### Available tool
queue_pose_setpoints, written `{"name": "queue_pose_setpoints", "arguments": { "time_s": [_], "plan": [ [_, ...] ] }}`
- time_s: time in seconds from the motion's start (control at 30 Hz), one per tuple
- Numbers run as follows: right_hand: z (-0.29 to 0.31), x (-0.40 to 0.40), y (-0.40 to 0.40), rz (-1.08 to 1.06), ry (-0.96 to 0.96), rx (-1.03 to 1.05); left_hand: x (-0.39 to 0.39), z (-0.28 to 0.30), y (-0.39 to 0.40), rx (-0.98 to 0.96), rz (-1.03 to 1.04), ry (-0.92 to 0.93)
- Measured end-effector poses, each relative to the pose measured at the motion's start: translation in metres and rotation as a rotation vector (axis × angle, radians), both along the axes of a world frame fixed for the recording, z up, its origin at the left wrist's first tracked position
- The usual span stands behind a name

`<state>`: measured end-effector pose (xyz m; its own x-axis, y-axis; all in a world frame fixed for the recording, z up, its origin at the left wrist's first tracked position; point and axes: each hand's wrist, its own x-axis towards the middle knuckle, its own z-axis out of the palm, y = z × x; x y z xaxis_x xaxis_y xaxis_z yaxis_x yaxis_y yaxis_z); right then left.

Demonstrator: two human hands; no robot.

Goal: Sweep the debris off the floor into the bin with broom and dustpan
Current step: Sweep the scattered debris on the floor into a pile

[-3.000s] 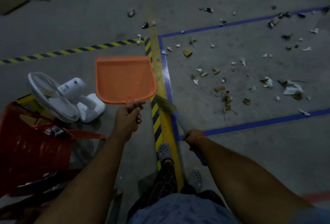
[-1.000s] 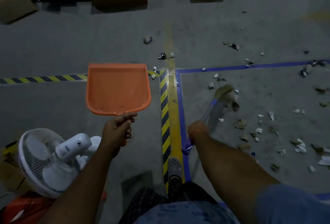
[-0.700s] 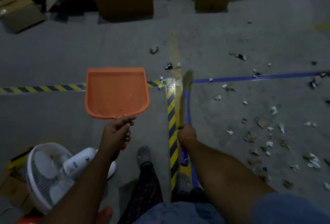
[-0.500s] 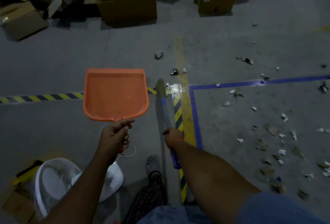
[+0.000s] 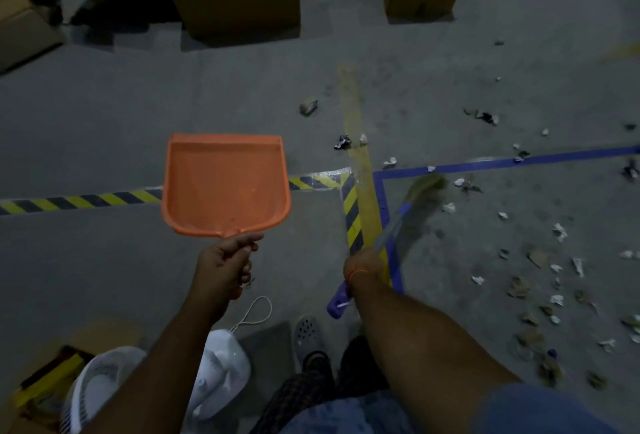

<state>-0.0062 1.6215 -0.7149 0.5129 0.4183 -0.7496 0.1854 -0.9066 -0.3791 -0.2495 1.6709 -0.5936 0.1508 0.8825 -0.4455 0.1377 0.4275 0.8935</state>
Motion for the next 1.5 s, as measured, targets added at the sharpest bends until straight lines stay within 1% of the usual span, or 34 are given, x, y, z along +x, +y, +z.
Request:
{"name": "queue_pose_setpoints", "arguments": {
  "time_s": [0.03, 0.07, 0.1, 0.13, 0.17, 0.23, 0.4, 0.5, 0.67, 0.83, 0.87, 0.93, 1.0, 1.1, 1.27, 1.43, 1.5],
  "plan": [
    [0.004, 0.000, 0.005, -0.118, -0.003, 0.049, 0.002, 0.001, 0.006, -0.006, -0.008, -0.004],
    [0.001, 0.004, 0.011, -0.159, -0.067, 0.022, 0.004, 0.001, 0.013, -0.008, -0.018, -0.004],
    [0.002, 0.007, 0.018, -0.150, -0.092, 0.030, 0.007, 0.001, 0.020, -0.006, -0.027, -0.003],
    [0.009, 0.007, 0.027, -0.057, -0.110, 0.026, 0.009, 0.001, 0.028, -0.001, -0.031, -0.006],
    [0.011, 0.008, 0.040, 0.038, -0.148, 0.071, 0.011, 0.000, 0.036, 0.009, -0.031, -0.011],
    [0.021, 0.005, 0.066, 0.101, -0.125, 0.155, 0.017, 0.000, 0.054, 0.027, -0.032, -0.010],
    [0.021, 0.001, 0.156, 0.154, -0.077, 0.274, 0.032, 0.003, 0.106, 0.045, 0.010, 0.002],
    [0.022, 0.002, 0.218, 0.207, -0.019, 0.279, 0.041, 0.001, 0.141, 0.057, 0.034, 0.014],
    [0.024, 0.009, 0.307, 0.277, 0.003, 0.290, 0.056, 0.004, 0.188, 0.038, 0.076, 0.044],
    [0.019, 0.019, 0.371, 0.305, 0.040, 0.253, 0.069, -0.001, 0.223, 0.022, 0.122, 0.040],
    [0.017, 0.020, 0.380, 0.274, 0.057, 0.254, 0.070, -0.003, 0.229, 0.017, 0.124, 0.049],
    [0.014, 0.021, 0.391, 0.178, 0.081, 0.262, 0.072, -0.005, 0.239, 0.011, 0.131, 0.053],
    [0.012, 0.017, 0.394, 0.132, 0.031, 0.247, 0.073, -0.005, 0.247, -0.001, 0.138, 0.047],
    [0.015, -0.003, 0.388, 0.210, -0.033, 0.156, 0.075, -0.003, 0.258, 0.007, 0.141, 0.047],
    [0.019, -0.019, 0.381, 0.158, -0.060, 0.091, 0.076, 0.004, 0.280, 0.046, 0.103, 0.008],
    [0.016, -0.013, 0.391, 0.202, -0.038, 0.138, 0.075, 0.006, 0.305, 0.079, 0.047, -0.028],
    [0.014, -0.009, 0.403, 0.190, 0.001, 0.166, 0.073, 0.007, 0.316, 0.086, 0.003, -0.032]
  ]
}}
